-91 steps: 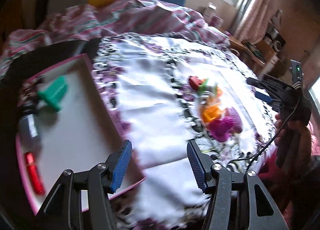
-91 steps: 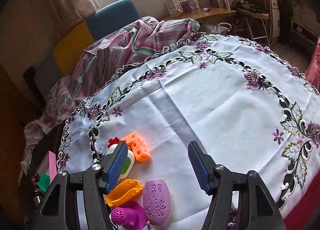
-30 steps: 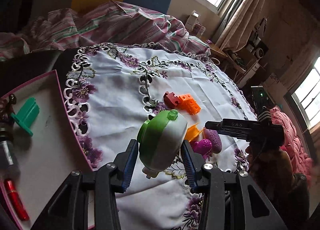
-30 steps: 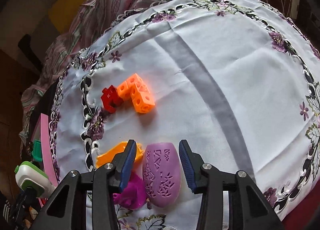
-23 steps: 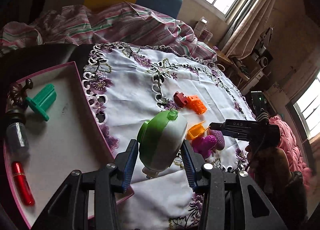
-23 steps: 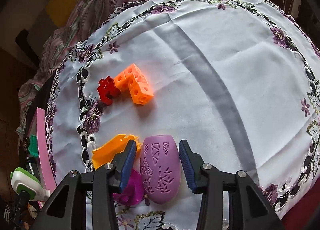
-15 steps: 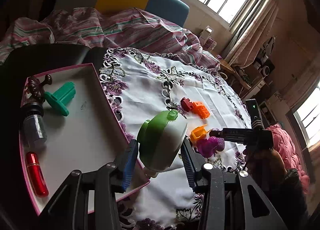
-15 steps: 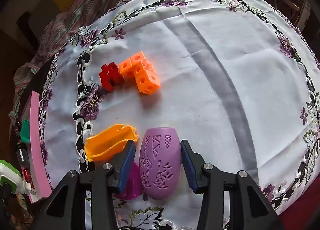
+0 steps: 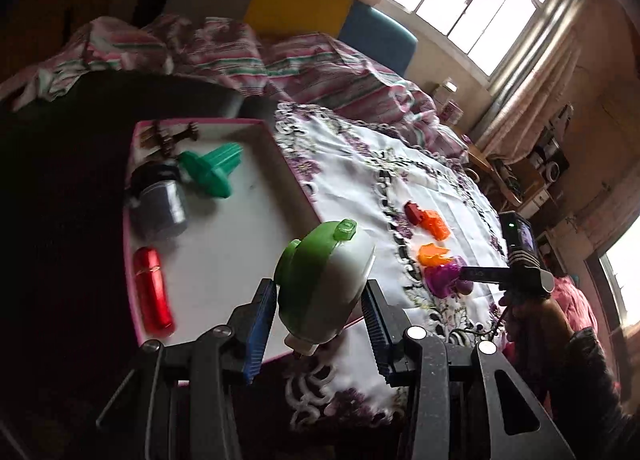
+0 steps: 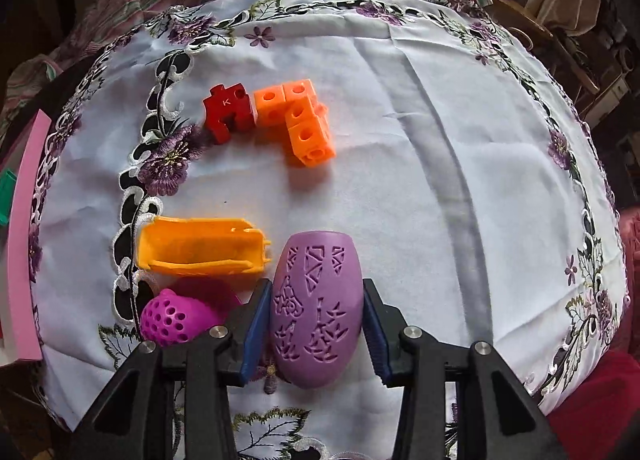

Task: Organize rigid objects
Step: 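Lift the plug-in device with the left tool while the right tool grasps the purple egg sponge, then carry the plug-in device into the tray and open the left tool beside the spool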

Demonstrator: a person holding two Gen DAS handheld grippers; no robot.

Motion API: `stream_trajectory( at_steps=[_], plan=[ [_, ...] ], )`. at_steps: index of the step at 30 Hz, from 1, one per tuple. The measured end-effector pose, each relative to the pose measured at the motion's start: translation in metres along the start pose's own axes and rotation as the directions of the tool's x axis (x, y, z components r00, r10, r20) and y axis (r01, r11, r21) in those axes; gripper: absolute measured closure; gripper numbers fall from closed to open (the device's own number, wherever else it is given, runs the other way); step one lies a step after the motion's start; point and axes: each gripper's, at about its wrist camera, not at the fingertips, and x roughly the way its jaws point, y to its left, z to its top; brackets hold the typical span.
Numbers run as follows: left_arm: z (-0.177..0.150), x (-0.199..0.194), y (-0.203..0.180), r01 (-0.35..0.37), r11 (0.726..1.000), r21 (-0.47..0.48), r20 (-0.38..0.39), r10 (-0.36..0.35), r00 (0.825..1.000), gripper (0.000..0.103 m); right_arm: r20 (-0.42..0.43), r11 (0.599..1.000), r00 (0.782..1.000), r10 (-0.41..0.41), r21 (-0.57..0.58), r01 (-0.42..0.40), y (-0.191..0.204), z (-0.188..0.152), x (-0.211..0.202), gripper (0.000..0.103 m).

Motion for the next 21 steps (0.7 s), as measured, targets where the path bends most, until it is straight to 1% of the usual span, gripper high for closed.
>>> stream_trajectory(
  at_steps=[2, 6, 8, 12, 16, 21],
  plan=[
    [-0.006, -0.004, 0.016, -0.018, 0.999, -0.047, -0.004, 0.018, 1.000, 0.059, -0.001, 1.000, 1.000, 0.009, 0.006, -0.009, -0.002, 0.000, 0.000, 0.059],
    [-0.009, -0.004, 0.041, -0.046, 0.991, -0.125, -0.018, 0.044, 0.999, 0.059, 0.008, 1.000, 1.000, -0.005, -0.006, 0.005, 0.000, -0.001, 0.000, 0.059],
    [-0.005, -0.002, 0.045, -0.033, 0.990, -0.140, -0.014, 0.032, 0.999, 0.064, 0.010, 1.000, 1.000, -0.004, -0.007, 0.004, -0.001, -0.001, -0.001, 0.059],
    [0.014, 0.011, 0.039, -0.031, 0.995, -0.097, -0.006, 0.031, 1.000, 0.065, 0.015, 1.000, 1.000, -0.007, -0.013, 0.008, -0.001, 0.000, -0.001, 0.060],
    [0.036, 0.040, 0.031, -0.051, 0.997, -0.057, -0.017, 0.050, 0.999, 0.067, 0.018, 1.000, 1.000, -0.006, -0.014, 0.007, 0.002, -0.001, -0.002, 0.060],
    [0.063, 0.071, 0.023, -0.068, 0.997, -0.024, 0.001, 0.068, 0.998, 0.067, 0.020, 1.000, 1.000, -0.002, -0.015, 0.003, 0.001, 0.000, -0.003, 0.060]
  ],
)
